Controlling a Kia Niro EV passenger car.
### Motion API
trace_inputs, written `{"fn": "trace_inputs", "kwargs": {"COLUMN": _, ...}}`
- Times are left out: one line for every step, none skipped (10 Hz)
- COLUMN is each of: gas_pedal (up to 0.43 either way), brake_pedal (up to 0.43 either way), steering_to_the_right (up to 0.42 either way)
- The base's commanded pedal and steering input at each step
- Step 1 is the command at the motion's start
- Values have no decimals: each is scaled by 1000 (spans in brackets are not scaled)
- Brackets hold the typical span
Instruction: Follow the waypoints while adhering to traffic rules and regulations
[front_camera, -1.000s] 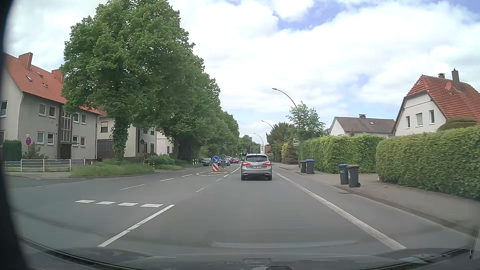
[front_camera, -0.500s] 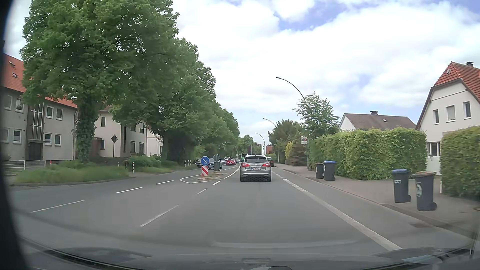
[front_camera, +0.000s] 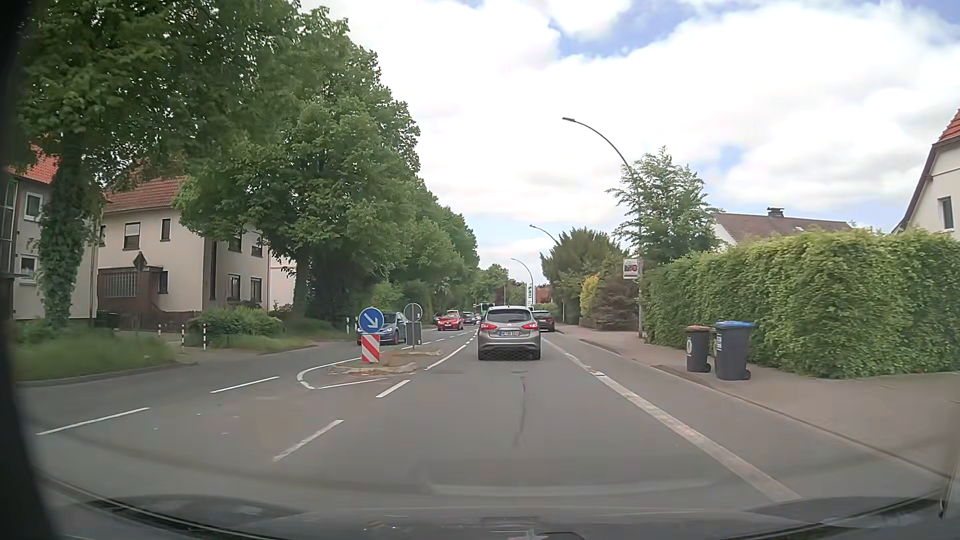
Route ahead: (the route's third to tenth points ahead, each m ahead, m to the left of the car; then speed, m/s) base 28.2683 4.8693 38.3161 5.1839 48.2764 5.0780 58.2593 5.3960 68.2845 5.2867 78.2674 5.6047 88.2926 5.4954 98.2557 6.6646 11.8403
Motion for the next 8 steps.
{"fn": "trace_inputs", "kwargs": {"gas_pedal": 0, "brake_pedal": 0, "steering_to_the_right": -2}}
{"fn": "trace_inputs", "kwargs": {"gas_pedal": 20, "brake_pedal": 0, "steering_to_the_right": -2}}
{"fn": "trace_inputs", "kwargs": {"gas_pedal": 67, "brake_pedal": 0, "steering_to_the_right": -3}}
{"fn": "trace_inputs", "kwargs": {"gas_pedal": 79, "brake_pedal": 0, "steering_to_the_right": -2}}
{"fn": "trace_inputs", "kwargs": {"gas_pedal": 79, "brake_pedal": 0, "steering_to_the_right": -3}}
{"fn": "trace_inputs", "kwargs": {"gas_pedal": 87, "brake_pedal": 0, "steering_to_the_right": -3}}
{"fn": "trace_inputs", "kwargs": {"gas_pedal": 98, "brake_pedal": 0, "steering_to_the_right": -3}}
{"fn": "trace_inputs", "kwargs": {"gas_pedal": 110, "brake_pedal": 0, "steering_to_the_right": -4}}
